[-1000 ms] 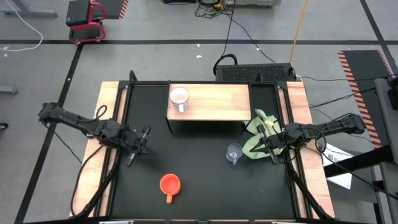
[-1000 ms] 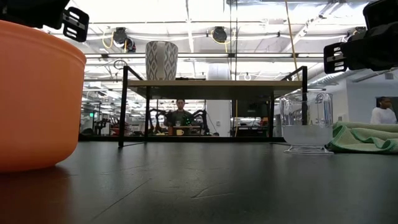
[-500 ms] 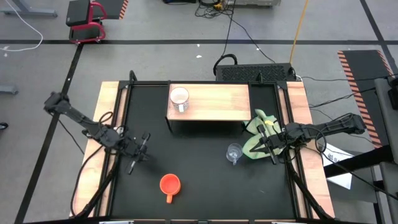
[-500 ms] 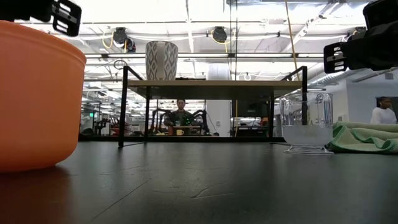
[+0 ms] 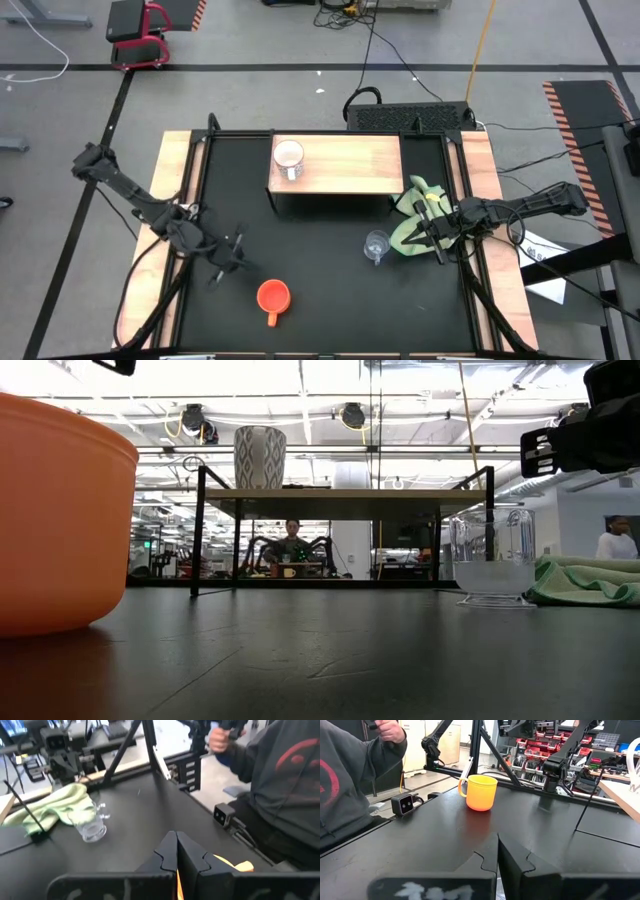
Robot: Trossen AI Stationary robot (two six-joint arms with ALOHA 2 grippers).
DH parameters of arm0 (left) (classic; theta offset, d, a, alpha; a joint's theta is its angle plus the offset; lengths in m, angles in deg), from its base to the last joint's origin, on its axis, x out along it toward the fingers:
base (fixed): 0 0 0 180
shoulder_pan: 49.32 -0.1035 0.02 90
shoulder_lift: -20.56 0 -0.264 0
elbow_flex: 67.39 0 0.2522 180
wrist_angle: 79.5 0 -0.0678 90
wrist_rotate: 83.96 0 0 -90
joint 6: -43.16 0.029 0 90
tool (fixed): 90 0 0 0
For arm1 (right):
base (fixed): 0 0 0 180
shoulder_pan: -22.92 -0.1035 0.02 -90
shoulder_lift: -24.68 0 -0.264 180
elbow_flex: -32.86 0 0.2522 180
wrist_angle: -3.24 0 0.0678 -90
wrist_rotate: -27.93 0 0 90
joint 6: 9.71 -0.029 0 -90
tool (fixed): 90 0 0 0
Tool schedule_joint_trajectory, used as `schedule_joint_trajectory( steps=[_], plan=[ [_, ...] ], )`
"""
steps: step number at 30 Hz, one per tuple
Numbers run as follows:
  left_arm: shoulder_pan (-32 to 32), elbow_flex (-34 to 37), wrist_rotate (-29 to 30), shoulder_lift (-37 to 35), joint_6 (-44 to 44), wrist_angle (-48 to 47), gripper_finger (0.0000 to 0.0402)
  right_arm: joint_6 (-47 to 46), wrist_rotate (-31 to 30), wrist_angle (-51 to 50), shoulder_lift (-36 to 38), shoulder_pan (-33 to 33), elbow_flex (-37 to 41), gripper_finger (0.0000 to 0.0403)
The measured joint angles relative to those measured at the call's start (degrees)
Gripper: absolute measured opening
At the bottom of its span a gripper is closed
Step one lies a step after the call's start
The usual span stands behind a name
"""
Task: Stack small to large cups/mugs on shelf
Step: Put the orange cup on the shelf
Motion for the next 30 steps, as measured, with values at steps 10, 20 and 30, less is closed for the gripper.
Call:
schedule_joint_trajectory(
  steps=[10,20,30],
  plan=[
    [0.25,-10.99,1.17,7.47,-1.34,-11.31,0.0000,0.00,0.02,-0.01,0.02,0.00,0.00,0.0000],
    [0.59,-20.57,3.28,14.55,-7.65,-25.52,0.0000,-0.09,0.00,-0.22,0.00,0.00,0.00,0.0000],
    [0.59,-26.51,0.55,22.30,-10.99,-30.77,0.0000,0.00,0.00,-0.18,0.02,0.00,0.00,0.0000]
  ],
)
